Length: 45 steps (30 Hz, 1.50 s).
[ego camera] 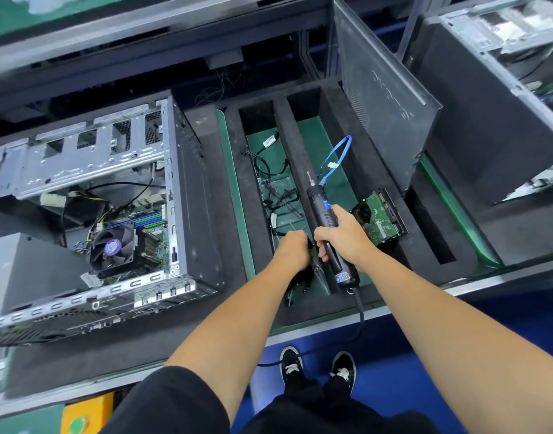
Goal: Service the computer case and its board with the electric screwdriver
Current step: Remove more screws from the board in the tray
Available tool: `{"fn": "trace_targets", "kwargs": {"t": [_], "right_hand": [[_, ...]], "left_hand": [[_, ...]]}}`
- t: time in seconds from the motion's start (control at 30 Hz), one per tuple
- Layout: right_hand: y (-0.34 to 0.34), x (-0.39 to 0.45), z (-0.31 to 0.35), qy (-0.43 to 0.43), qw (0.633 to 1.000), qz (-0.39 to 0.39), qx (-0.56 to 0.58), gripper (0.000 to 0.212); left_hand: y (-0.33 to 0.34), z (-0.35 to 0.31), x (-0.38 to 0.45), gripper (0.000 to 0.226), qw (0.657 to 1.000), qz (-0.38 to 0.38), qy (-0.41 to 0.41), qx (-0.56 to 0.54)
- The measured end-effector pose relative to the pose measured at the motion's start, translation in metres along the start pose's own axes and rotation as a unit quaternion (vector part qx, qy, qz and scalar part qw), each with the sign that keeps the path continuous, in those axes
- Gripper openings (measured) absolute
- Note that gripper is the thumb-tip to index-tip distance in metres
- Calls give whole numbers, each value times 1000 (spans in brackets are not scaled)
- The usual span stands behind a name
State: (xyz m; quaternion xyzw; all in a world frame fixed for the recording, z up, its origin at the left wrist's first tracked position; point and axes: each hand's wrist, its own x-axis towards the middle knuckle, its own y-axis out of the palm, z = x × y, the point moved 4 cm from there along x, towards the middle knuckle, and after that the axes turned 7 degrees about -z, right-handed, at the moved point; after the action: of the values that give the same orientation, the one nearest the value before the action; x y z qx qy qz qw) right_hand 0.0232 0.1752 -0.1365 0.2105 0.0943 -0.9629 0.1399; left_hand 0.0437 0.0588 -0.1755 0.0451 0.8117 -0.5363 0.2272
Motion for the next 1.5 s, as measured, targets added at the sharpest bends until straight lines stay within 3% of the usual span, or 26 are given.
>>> {"fn": "trace_targets", "kwargs": {"t": [0.13,0.43,0.73,0.9,1.03,1.17,1.37,1.5], "right_hand": [[-1,0,0,2,1000,2,2,32],[-1,-1,1,0,1000,8,5,32],[-1,1,1,-1,1000,14,6,35],[0,-1,2,-2,1000,7,-4,39],[0,-2,3,-6,1000,2,-8,36],[0,-2,3,1,1000,0,-5,34],[0,-1,1,4,1000,-1,1,33],[1,0,0,4,1000,-1,1,33]], "left_hand": [[13,-3,-6,20,998,8,46,-33],[17,1,-4,30,999,-8,38,-14],[-36,0,17,9,994,-52,63,74],[-51,6,23,13,993,-55,51,88],[-51,7,18,11,981,-60,91,158],[-28,4,7,22,955,-8,147,257],[3,-2,-1,37,964,91,173,182],[12,-5,-3,33,963,88,178,181]]}}
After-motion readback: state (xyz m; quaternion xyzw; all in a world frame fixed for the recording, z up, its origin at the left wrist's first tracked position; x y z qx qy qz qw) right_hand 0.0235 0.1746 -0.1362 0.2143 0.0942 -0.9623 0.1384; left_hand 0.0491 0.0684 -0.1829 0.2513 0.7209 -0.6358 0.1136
